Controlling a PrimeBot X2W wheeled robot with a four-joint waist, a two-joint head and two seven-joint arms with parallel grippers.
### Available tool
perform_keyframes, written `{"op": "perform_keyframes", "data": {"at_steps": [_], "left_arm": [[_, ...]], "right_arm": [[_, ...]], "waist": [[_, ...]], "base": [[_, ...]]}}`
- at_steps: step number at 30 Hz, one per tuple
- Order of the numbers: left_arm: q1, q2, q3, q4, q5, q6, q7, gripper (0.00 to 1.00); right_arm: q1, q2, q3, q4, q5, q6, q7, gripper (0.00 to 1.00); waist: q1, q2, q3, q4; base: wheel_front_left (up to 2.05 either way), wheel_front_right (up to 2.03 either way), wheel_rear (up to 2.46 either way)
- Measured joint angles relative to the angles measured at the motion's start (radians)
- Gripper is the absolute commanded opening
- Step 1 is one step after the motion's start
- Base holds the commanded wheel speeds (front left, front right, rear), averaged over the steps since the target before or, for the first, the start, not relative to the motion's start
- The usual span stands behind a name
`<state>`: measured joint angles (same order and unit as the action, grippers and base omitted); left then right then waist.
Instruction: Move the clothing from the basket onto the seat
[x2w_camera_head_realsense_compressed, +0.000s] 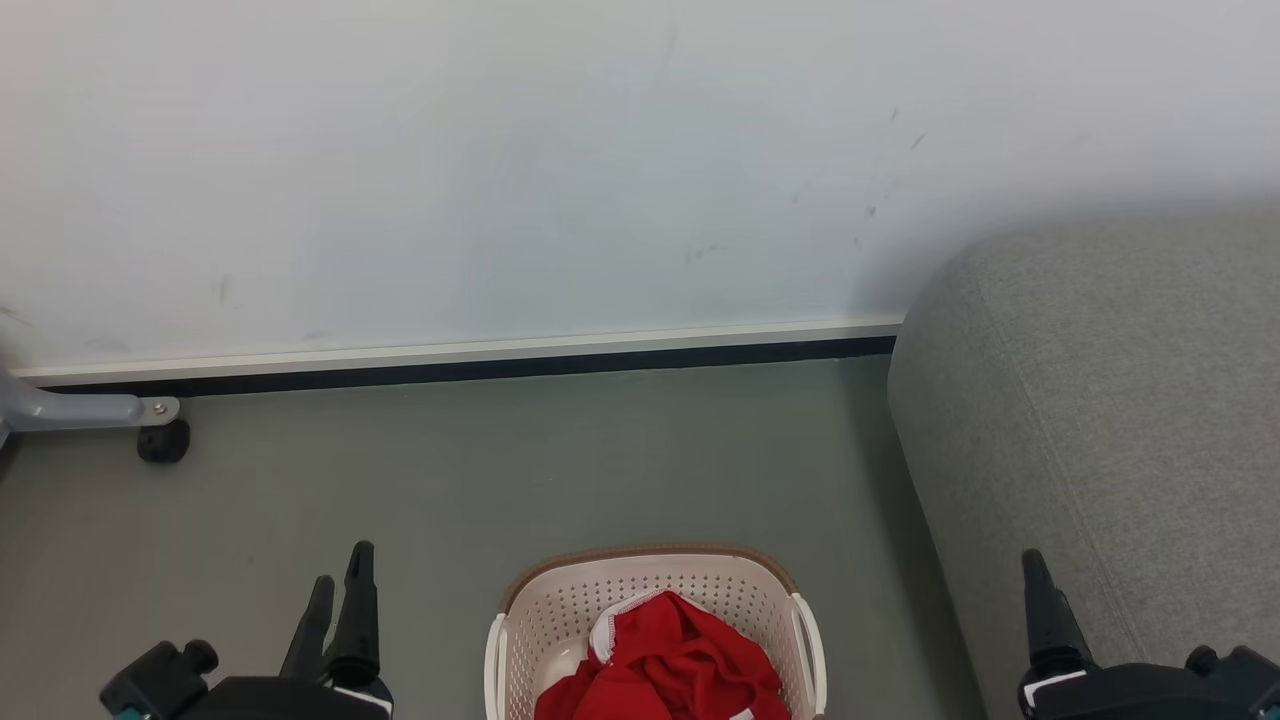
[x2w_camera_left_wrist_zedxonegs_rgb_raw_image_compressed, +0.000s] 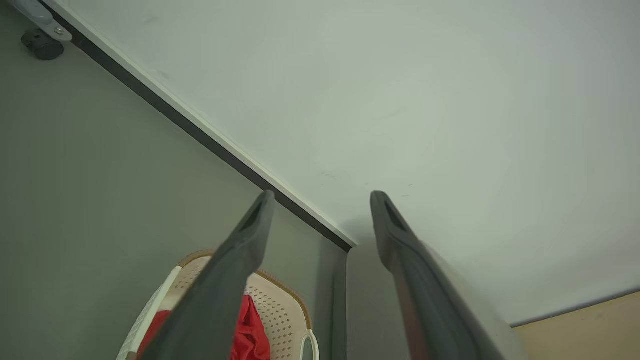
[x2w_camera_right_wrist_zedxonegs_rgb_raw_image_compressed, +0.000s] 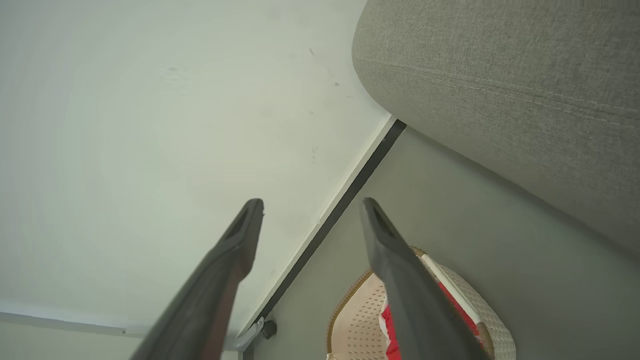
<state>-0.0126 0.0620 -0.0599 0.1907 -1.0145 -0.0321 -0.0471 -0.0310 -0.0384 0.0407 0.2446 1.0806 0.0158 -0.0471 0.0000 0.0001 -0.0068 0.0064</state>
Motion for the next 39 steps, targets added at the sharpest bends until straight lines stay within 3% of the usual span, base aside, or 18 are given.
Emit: {"op": "perform_keyframes", "data": {"at_steps": [18,39], "left_arm": [[0.022,0.045,-0.047,-0.040,0.350,0.052,-0.064,1.00],[0.056,0.058,-0.080,-0.060,0.667,0.107,-0.142,1.00]], "right_arm": [[0.002,-0.027,0.094,-0.016,-0.315,-0.044,-0.063,1.00],[0.024,-0.041,0.174,-0.035,-0.610,-0.095,-0.144,1.00]], "waist": [[0.0000,0.0000,-0.002,0.003],[0.0000,0.0000,-0.013,0.003]], "base": [[0.00,0.00,0.00],[0.00,0.00,0.00]]}}
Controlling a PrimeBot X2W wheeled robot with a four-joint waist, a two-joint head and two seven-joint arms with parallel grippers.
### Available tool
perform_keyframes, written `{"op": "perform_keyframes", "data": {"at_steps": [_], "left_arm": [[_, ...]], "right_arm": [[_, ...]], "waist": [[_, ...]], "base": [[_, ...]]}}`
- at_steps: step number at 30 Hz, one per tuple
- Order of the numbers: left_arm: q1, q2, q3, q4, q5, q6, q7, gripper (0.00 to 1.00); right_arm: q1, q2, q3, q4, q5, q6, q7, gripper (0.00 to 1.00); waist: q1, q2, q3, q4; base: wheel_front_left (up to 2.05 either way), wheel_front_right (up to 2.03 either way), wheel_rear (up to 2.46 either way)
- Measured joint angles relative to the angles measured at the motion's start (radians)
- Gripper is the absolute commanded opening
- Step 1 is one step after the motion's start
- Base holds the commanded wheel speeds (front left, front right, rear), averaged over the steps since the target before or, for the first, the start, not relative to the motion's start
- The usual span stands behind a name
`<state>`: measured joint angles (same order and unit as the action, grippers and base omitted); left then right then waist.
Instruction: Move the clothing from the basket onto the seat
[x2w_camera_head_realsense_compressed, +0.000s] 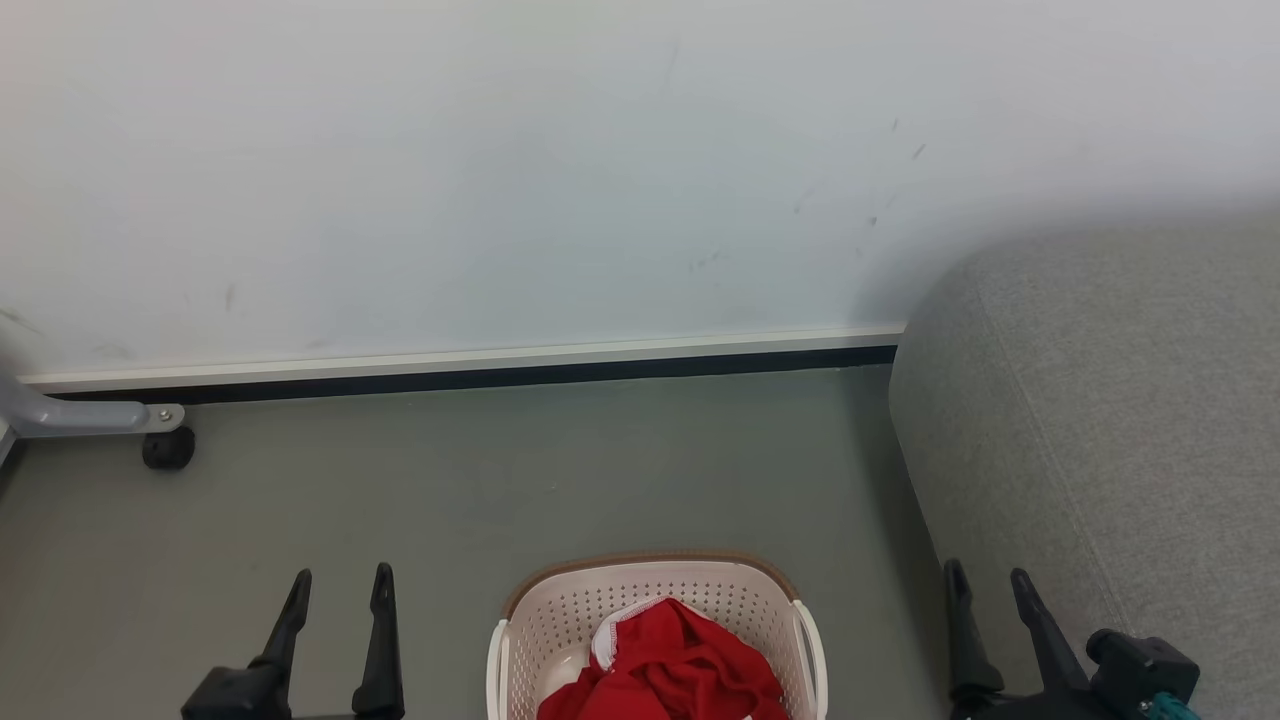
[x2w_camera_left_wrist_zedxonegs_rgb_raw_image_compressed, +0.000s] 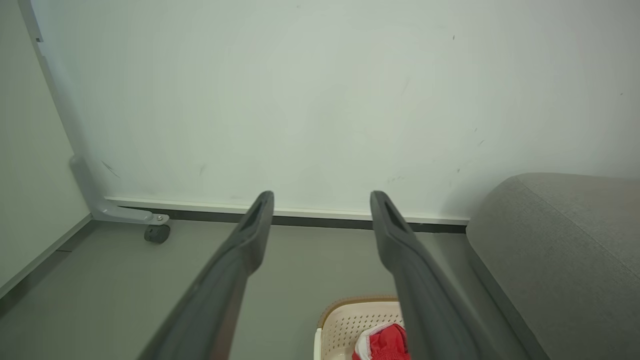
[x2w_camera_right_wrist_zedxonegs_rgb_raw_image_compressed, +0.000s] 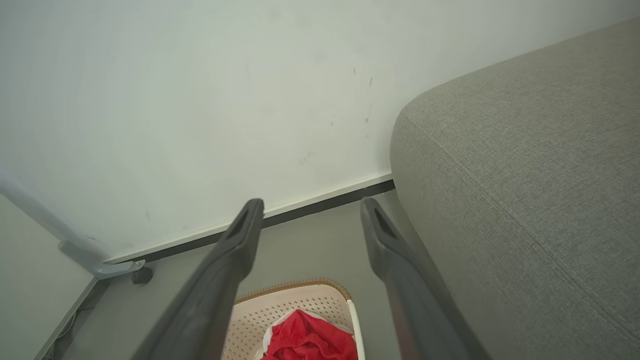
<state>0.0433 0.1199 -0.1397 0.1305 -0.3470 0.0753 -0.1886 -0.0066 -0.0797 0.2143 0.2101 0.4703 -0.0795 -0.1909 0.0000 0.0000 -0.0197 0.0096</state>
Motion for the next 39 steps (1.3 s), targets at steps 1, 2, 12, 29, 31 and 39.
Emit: {"op": "perform_keyframes", "data": {"at_steps": [1,2,12,29,31,39], "left_arm": [[0.007,0.002,-0.002,0.000,0.011,0.003,-0.007,1.00],[0.009,0.005,-0.003,0.000,0.028,0.005,-0.009,1.00],[0.020,0.013,-0.020,-0.009,0.157,0.021,-0.044,1.00],[0.028,0.012,-0.019,-0.004,0.218,0.015,-0.061,1.00],[0.028,0.012,-0.018,-0.002,0.218,0.012,-0.061,1.00],[0.028,0.010,-0.012,0.005,0.218,0.004,-0.061,1.00]], "right_arm": [[0.001,0.000,0.004,-0.001,-0.017,-0.001,-0.005,1.00],[0.001,-0.001,0.008,-0.001,-0.033,-0.001,-0.006,1.00],[0.021,-0.005,0.045,-0.010,-0.157,-0.019,-0.040,1.00],[0.024,-0.008,0.065,-0.018,-0.235,-0.026,-0.058,1.00],[0.027,-0.008,0.064,-0.018,-0.235,-0.026,-0.058,1.00],[0.038,-0.008,0.062,-0.019,-0.240,-0.026,-0.058,1.00]], "waist": [[0.0000,0.0000,-0.001,0.000],[0.0000,0.0000,-0.002,0.000],[0.0000,0.0000,-0.013,0.001],[-0.0001,0.0000,-0.022,0.000],[0.0000,0.0000,-0.022,0.000],[0.0000,0.0000,-0.022,0.001]], "base": [[0.00,0.00,0.00],[0.00,0.00,0.00],[0.00,0.00,0.00],[0.00,0.00,0.00],[0.00,0.00,0.00],[0.00,0.00,0.00]]}}
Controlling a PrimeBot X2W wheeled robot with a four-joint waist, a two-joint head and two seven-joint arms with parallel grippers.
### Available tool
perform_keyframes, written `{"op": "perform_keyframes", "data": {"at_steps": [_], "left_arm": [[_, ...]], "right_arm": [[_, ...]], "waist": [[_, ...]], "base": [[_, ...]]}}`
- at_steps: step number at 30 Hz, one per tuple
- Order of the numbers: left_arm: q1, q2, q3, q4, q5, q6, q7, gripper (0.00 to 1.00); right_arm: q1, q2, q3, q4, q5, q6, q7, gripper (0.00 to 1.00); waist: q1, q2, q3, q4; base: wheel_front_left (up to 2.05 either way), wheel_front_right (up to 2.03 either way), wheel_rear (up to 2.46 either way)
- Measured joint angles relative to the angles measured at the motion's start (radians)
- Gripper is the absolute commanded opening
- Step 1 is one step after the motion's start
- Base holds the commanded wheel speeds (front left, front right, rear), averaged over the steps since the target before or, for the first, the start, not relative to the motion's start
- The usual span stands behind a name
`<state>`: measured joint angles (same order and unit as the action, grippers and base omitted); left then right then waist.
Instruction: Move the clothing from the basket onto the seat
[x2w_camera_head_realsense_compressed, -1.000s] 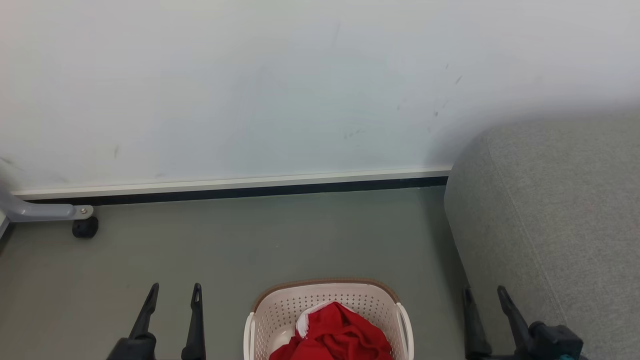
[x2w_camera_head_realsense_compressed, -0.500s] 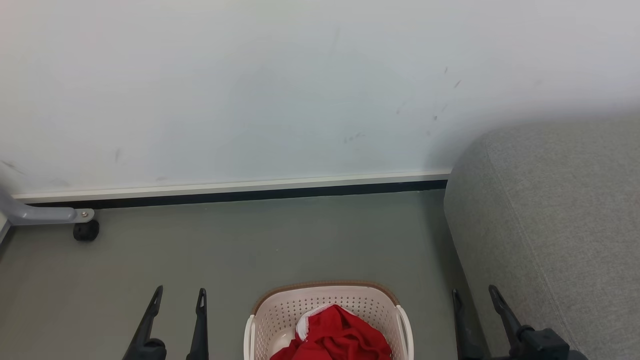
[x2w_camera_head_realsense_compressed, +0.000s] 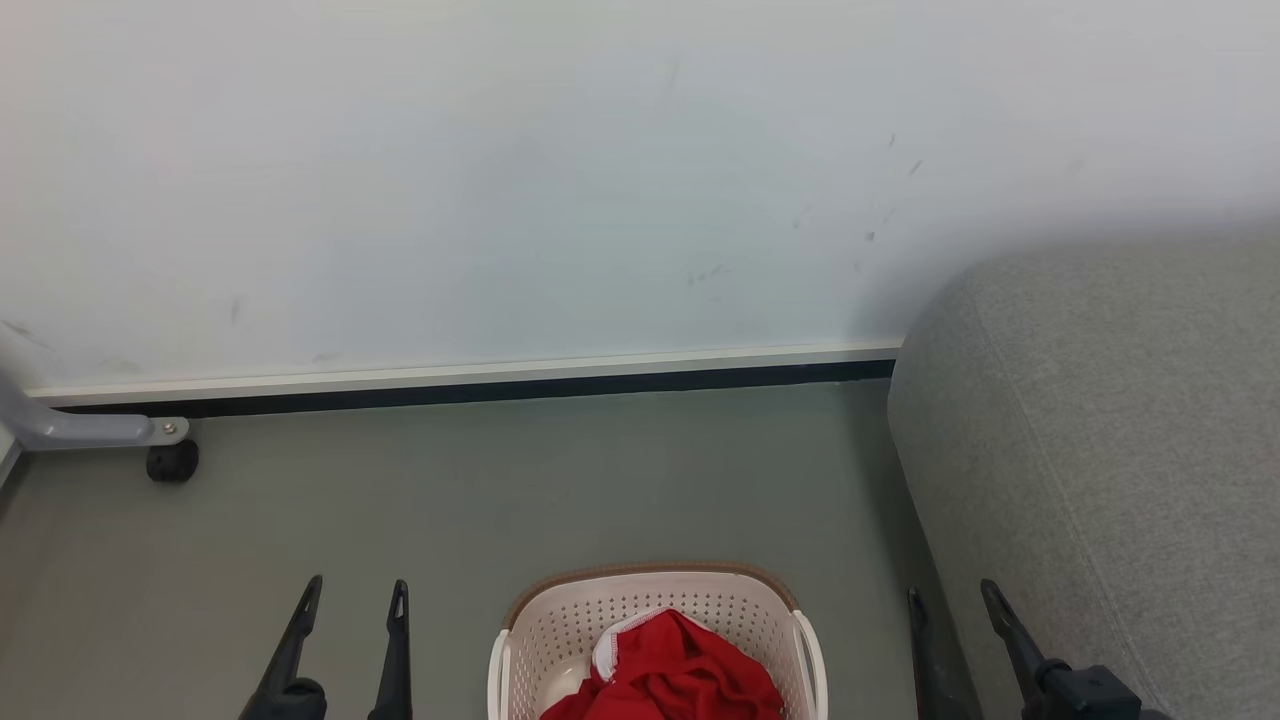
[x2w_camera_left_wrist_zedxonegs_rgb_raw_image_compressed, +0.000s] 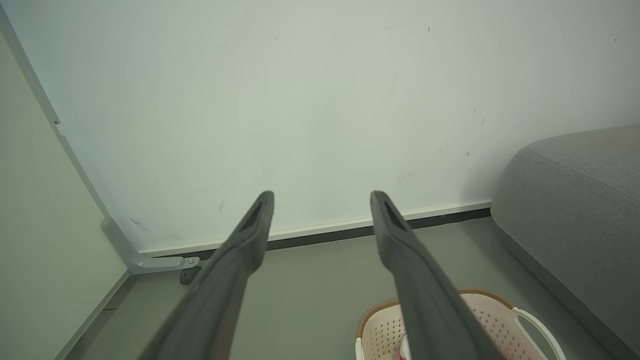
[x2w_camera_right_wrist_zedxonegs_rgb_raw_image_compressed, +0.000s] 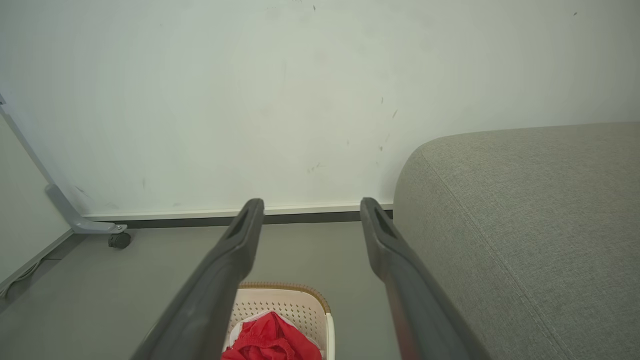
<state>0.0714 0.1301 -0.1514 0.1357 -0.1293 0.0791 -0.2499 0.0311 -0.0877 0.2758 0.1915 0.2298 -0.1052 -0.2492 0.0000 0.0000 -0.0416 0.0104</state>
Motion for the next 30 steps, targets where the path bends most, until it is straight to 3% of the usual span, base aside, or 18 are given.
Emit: {"op": "perform_keyframes", "data": {"at_steps": [18,30], "left_arm": [[0.022,-0.004,0.007,0.000,0.000,-0.009,0.000,1.00],[0.014,-0.003,0.001,-0.029,0.011,-0.018,0.000,1.00]], "right_arm": [[0.001,0.001,-0.004,-0.017,-0.004,0.010,0.000,1.00],[-0.010,0.002,-0.011,-0.062,-0.021,0.017,0.000,1.00]], "waist": [[0.0000,0.0000,0.020,-0.003],[0.0000,0.0000,0.105,-0.014]], "base": [[0.00,0.00,0.00],[0.00,0.00,0.00]]}}
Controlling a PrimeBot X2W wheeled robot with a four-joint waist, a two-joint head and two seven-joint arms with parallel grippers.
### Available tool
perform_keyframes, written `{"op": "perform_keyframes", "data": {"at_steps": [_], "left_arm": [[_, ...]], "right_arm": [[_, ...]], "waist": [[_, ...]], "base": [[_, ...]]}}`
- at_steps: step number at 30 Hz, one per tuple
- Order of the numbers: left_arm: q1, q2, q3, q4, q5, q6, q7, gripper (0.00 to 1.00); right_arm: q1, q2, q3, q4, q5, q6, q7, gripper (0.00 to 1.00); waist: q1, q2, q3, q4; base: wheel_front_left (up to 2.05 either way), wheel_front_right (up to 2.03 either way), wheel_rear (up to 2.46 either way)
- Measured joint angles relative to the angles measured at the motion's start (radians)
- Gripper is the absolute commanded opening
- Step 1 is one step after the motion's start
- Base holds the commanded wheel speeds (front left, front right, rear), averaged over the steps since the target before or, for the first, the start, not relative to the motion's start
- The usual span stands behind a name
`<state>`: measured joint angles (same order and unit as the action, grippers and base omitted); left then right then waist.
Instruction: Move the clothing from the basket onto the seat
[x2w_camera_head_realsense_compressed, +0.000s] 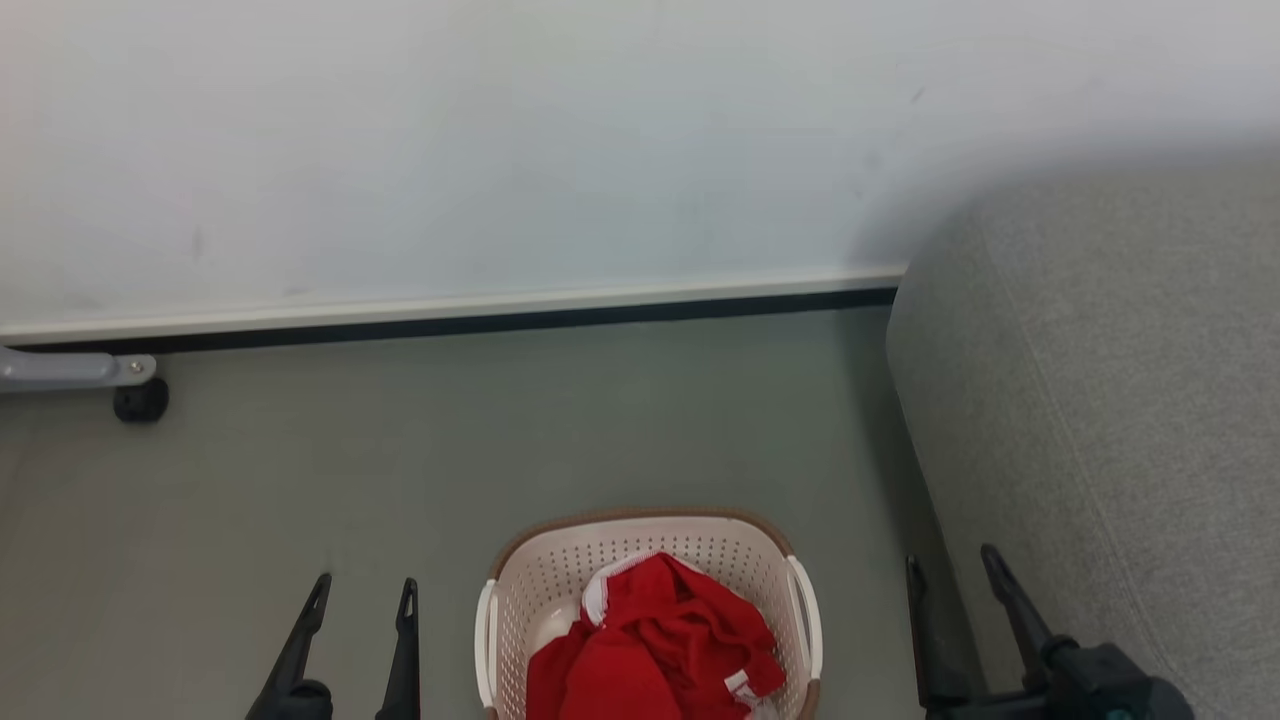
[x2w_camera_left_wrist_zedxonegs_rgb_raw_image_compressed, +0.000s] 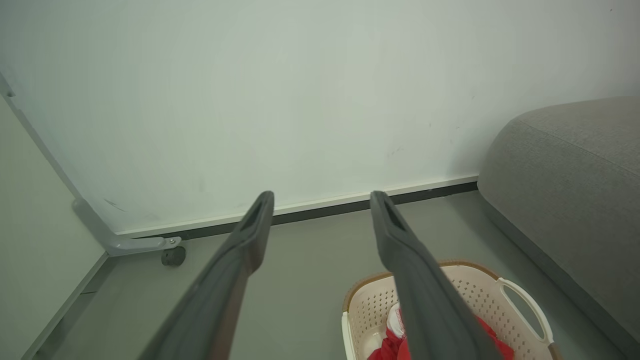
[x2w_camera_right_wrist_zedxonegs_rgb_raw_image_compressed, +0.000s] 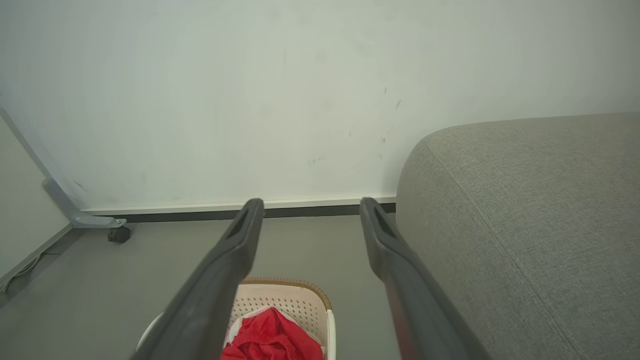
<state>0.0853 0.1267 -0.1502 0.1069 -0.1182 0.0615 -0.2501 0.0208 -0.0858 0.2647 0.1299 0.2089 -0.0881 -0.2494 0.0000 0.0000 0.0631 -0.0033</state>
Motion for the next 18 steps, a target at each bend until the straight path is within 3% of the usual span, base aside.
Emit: {"op": "perform_keyframes", "data": {"at_steps": [18], "left_arm": [[-0.198,-0.011,-0.067,0.089,0.041,-0.037,-0.003,1.00]], "right_arm": [[-0.168,-0.004,-0.030,-0.077,-0.025,0.005,0.000,1.00]], "waist": [[0.0002,0.0001,0.243,-0.056]], "base": [[0.00,0.00,0.00]]}}
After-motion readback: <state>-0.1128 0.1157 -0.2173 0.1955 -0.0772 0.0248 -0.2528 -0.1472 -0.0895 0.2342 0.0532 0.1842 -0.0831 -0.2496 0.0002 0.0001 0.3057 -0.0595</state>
